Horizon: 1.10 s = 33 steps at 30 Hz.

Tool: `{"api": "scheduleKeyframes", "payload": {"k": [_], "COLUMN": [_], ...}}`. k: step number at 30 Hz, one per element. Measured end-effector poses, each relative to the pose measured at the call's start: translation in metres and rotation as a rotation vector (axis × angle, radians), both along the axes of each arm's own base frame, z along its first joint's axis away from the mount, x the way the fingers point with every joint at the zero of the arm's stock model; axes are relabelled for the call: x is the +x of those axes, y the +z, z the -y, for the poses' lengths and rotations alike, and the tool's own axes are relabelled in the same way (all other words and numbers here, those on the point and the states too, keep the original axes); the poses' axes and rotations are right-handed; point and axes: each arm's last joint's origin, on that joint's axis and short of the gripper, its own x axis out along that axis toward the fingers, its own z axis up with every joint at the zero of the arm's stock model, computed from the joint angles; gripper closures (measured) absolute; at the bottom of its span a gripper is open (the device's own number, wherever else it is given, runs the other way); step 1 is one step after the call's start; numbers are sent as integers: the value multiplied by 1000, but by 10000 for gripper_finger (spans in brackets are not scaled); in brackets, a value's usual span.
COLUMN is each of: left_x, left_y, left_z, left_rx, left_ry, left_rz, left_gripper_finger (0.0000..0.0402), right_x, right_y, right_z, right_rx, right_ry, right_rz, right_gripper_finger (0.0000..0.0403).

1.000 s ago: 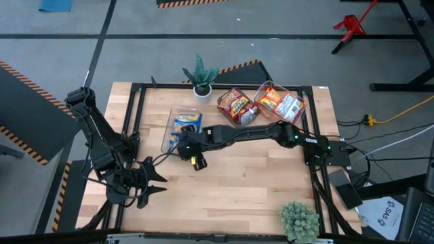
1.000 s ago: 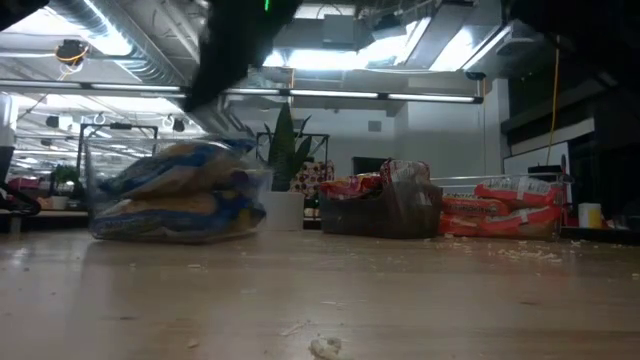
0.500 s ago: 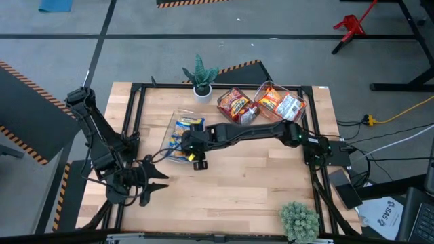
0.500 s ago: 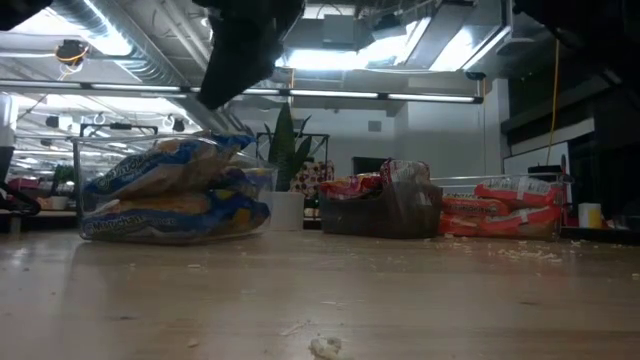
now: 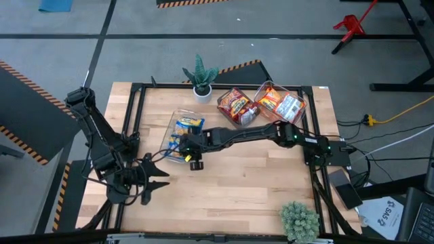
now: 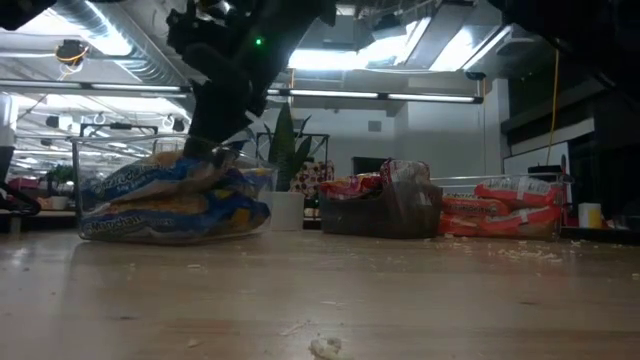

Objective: Sort Maruchan noodles
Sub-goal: Put the blue noodle pack into the left transparent bin, then return to Home Position

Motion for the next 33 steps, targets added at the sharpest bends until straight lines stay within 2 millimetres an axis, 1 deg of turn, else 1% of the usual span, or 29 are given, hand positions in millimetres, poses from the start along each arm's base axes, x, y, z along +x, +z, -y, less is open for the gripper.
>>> {"api": "scheduleKeyframes", "payload": {"k": [3,5,6,9,11,14,17,19,22,24,27,30,33], "left_x": [1,3,4,5,4,-2,-10,-15,-21,-25,-33,-41,-53], "left_y": [0,1,1,5,9,20,33,42,51,56,66,75,85], "left_z": [-1,-3,-4,-8,-12,-20,-31,-39,-47,-55,-72,-88,-105], "left_rx": [10,11,8,0,-18,-62,-116,-146,-155,-143,-144,-137,-139], "left_ry": [27,61,83,117,123,120,122,109,93,87,125,125,42], "left_rz": [17,37,49,78,89,119,163,195,224,247,298,342,392], "left_gripper_finger": [253,253,253,253,253,253,253,253,253,253,253,253,253], "right_x": [1,0,1,-5,-15,-36,-61,-81,-112,-134,-162,-185,-210], "right_y": [1,8,15,48,74,106,138,163,193,207,223,232,238], "right_z": [3,5,6,6,7,13,26,34,43,46,55,70,79], "right_rx": [4,4,3,-2,-11,-46,-69,-63,-33,-10,23,83,114], "right_ry": [3,2,5,21,28,19,-10,-30,-25,18,34,-6,-53], "right_rz": [2,2,16,64,110,107,97,116,111,81,52,64,133], "right_gripper_finger": [260,260,260,260,260,260,260,260,260,260,260,260,260]}}
